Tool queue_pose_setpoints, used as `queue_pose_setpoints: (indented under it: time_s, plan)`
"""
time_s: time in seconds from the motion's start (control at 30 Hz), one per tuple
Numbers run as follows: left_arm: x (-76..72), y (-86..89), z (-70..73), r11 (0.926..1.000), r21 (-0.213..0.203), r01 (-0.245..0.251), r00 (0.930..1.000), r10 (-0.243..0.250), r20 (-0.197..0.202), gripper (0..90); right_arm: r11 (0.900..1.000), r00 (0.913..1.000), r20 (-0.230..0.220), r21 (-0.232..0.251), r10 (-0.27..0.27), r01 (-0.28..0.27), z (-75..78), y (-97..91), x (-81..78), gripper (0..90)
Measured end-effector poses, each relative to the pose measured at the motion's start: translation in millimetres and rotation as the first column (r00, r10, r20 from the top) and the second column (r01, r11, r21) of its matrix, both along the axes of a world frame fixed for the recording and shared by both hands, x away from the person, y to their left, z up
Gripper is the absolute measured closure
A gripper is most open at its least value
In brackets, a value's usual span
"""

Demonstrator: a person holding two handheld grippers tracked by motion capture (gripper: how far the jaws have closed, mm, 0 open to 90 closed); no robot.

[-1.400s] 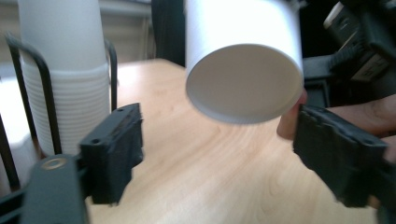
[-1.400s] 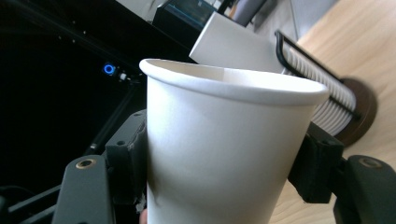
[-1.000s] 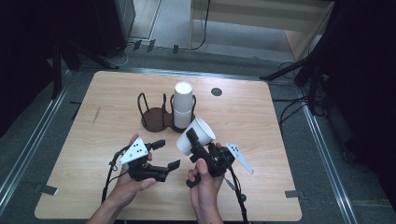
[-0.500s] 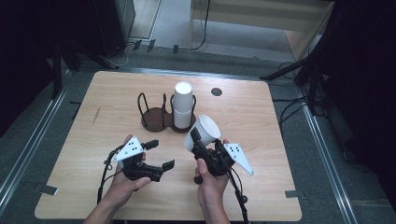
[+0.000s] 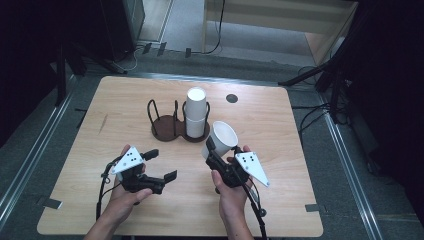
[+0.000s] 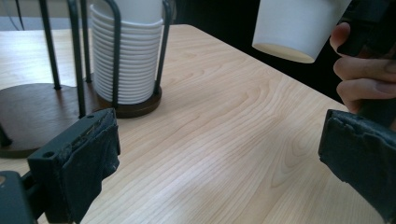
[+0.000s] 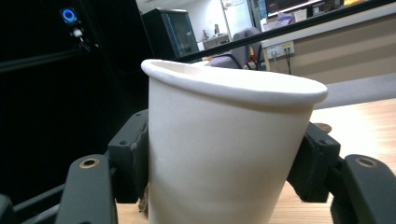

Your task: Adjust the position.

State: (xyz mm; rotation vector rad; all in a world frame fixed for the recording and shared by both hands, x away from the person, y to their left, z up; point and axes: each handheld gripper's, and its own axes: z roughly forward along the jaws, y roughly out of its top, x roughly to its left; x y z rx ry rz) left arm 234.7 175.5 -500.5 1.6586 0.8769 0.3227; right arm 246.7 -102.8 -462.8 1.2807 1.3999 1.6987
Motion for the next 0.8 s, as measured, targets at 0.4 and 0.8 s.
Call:
queue_pose_setpoints:
  time_s: [0.4,0.8]
  plan:
    - [-0.9,33.5,-7.8,0.9976,-0.011,-0.068,0.9976,0.067,-0.012,0.0,0.9956,0.9984,0.037,-0.082,-0.042,0.045,-1.6,-9.5,7.1,33.1]
    - [-13.3,90.1,-25.7,0.9814,-0.005,-0.192,0.9802,0.191,-0.052,0.0,0.9854,0.9942,0.073,-0.146,-0.079,0.089,-2.7,-26.6,23.5,32.5]
